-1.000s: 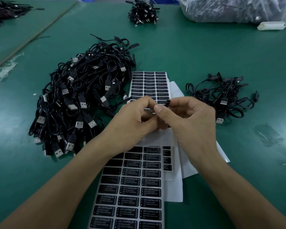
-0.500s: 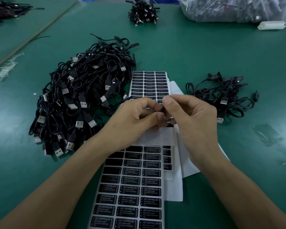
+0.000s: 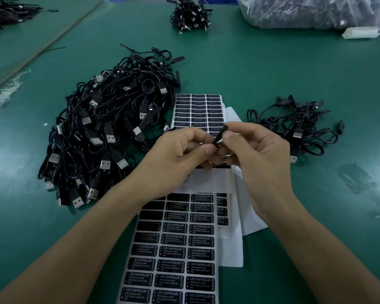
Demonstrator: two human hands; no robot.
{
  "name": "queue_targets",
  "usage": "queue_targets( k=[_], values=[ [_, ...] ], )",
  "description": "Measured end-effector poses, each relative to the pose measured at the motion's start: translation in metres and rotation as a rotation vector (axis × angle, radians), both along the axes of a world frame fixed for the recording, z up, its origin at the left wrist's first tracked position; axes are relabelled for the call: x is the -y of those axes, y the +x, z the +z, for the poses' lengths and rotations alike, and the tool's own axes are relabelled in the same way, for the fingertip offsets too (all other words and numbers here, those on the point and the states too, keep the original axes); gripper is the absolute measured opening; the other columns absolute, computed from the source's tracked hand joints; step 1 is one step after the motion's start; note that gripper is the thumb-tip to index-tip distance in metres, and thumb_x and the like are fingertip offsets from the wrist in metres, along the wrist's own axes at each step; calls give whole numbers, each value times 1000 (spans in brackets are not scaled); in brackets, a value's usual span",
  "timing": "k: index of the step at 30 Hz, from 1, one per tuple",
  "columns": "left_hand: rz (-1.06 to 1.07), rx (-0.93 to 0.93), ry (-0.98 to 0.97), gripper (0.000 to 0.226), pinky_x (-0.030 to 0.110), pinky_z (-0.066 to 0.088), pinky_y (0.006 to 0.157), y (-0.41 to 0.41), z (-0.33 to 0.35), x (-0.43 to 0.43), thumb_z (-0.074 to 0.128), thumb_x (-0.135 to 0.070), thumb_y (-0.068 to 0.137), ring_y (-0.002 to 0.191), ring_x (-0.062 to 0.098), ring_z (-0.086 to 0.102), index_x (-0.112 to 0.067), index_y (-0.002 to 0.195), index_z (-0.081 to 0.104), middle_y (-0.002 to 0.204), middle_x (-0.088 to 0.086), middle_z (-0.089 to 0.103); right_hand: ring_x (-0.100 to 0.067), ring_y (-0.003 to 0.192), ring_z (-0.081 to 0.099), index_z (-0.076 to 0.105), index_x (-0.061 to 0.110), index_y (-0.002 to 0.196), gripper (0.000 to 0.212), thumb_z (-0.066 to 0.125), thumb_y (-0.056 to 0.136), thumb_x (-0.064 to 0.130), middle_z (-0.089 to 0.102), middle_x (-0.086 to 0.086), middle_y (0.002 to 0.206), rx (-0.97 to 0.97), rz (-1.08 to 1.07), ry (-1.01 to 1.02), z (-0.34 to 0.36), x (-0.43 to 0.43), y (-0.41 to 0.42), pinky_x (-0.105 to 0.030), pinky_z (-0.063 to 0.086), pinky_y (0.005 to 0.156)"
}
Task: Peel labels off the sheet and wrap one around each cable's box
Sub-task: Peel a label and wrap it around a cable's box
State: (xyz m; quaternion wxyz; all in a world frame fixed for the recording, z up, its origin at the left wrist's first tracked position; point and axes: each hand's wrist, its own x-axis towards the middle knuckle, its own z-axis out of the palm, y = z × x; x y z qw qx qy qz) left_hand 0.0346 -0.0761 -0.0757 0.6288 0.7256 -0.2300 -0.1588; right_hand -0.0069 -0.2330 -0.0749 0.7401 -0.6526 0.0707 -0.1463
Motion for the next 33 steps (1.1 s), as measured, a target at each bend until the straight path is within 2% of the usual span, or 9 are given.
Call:
queue_targets(
  k=[6, 9, 14, 17, 19, 22, 27, 31, 33],
  values=[
    [7, -11, -10, 15, 26, 58, 80, 0, 1, 0, 56, -22, 97, 89, 23, 74, -12, 104, 64, 92, 7, 78, -9, 61, 69, 69, 20, 96, 25, 62, 90, -4, 71, 0, 71, 101, -21, -117, 3, -3, -4, -14, 52, 58],
    [13, -21, -32, 25, 25, 58, 79, 0, 2, 0, 58, -29, 91, 86, 21, 74, -9, 105, 64, 91, 7, 78, -13, 62, 70, 66, 24, 95, 29, 63, 90, -4, 72, -5, 75, 136, -32, -163, 2, -3, -4, -19, 55, 60],
    [9, -21, -55, 12, 20, 56, 75, 1, 2, 0, 55, -14, 98, 81, 15, 73, -8, 105, 63, 91, 11, 77, -10, 68, 72, 72, 21, 88, 22, 67, 90, 0, 74, 7, 76, 160, -13, -247, 0, -1, -3, -20, 56, 65],
    [13, -25, -60, 13, 20, 56, 74, 1, 2, -1, 53, -11, 101, 79, 14, 73, -5, 105, 64, 86, 9, 77, -15, 72, 74, 74, 19, 93, 9, 73, 88, 11, 75, 4, 79, 150, 49, -250, 0, 1, -5, -27, 60, 68],
    [15, -23, -63, 15, 21, 57, 75, 1, 2, -1, 53, -11, 101, 81, 16, 73, -4, 106, 65, 87, 12, 77, -16, 76, 74, 74, 17, 97, 15, 79, 83, 15, 75, 3, 83, 143, 69, -269, 0, 2, -5, -28, 61, 69],
    [13, -17, -63, 16, 20, 56, 75, 2, 2, -1, 51, -9, 102, 82, 15, 74, -4, 106, 66, 88, 9, 77, -17, 78, 73, 74, 21, 93, 21, 80, 82, 5, 74, 3, 83, 130, 54, -291, -1, 4, -3, -30, 61, 72],
    [14, -28, -64, 19, 19, 56, 75, 2, 3, -1, 49, -9, 103, 87, 15, 74, -3, 109, 66, 94, 12, 77, -1, 70, 69, 73, 22, 88, 24, 74, 85, -1, 72, 3, 82, 183, 16, -319, 0, 4, -1, -12, 53, 66],
    [18, -34, -63, 21, 21, 56, 77, 2, 3, -2, 48, -9, 104, 86, 14, 74, -4, 110, 67, 90, 6, 78, -8, 79, 69, 71, 28, 90, 25, 73, 87, 4, 71, 7, 89, 226, -6, -383, -1, 3, -3, -20, 55, 71],
    [24, -41, -65, 20, 20, 57, 77, 2, 3, -2, 48, -9, 104, 84, 12, 74, -4, 110, 66, 89, 6, 78, -3, 76, 68, 70, 26, 90, 24, 71, 87, 2, 72, 12, 85, 239, -11, -348, 0, 3, -3, -15, 52, 69]
  ],
)
